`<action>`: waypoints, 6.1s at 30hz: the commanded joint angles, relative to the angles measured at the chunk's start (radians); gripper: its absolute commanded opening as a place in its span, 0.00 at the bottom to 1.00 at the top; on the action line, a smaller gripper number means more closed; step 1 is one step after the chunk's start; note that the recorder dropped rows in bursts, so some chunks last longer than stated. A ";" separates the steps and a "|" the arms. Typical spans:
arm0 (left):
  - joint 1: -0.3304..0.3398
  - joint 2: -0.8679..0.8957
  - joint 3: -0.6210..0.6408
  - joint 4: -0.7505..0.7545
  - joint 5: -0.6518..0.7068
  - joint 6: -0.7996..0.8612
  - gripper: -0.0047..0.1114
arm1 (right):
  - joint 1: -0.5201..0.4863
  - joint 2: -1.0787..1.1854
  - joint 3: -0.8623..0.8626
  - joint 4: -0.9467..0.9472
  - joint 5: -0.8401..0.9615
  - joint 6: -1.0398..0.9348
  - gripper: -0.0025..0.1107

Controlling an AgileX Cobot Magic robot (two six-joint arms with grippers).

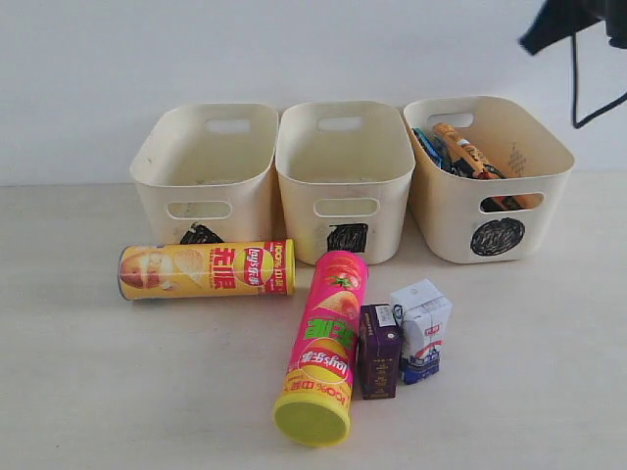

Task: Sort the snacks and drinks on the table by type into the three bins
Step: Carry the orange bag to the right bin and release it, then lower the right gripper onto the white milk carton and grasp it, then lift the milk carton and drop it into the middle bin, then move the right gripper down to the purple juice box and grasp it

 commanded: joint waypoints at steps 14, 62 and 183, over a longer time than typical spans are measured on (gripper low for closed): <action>0.000 -0.003 -0.004 -0.007 -0.014 -0.009 0.08 | -0.061 -0.039 0.007 1.376 0.351 -1.069 0.02; 0.000 -0.003 -0.004 -0.007 -0.014 -0.009 0.08 | 0.256 -0.075 0.366 1.829 0.036 -1.185 0.81; 0.000 -0.003 -0.004 -0.007 -0.014 -0.009 0.08 | 0.179 -0.151 0.028 1.837 0.202 -1.196 0.02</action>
